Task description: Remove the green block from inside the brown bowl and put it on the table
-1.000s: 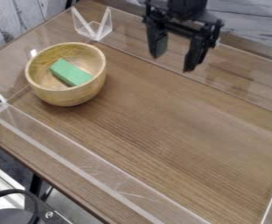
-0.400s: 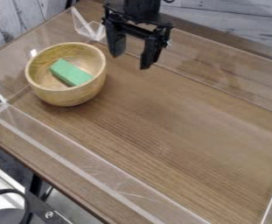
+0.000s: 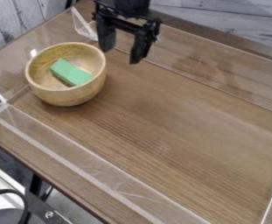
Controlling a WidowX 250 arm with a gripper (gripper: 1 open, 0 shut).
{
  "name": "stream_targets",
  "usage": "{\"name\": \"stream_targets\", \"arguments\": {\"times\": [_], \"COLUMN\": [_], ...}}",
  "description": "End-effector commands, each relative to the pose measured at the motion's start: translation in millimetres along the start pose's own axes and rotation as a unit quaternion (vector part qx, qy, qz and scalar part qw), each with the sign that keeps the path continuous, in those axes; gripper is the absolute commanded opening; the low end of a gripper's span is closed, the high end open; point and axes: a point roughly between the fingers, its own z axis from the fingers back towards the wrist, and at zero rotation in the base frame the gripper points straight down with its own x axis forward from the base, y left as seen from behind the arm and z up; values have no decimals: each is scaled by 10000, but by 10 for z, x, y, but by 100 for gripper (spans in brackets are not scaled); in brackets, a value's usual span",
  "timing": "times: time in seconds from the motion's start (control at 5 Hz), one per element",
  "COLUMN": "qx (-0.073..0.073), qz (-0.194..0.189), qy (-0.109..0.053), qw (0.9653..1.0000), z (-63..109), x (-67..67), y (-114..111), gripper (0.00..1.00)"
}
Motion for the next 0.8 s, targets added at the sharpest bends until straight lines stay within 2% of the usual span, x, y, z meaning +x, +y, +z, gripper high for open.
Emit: {"name": "stream_targets", "arguments": {"times": [0.0,0.2,0.6], "qx": [184,309,344], "qz": [615,1077,1042], "qy": [-245,-206,-539], "qw": [9976,9935,9925], "z": [105,39,6], "x": [10,-36,-14], "y": [273,539,611], "gripper": [100,100,100]}}
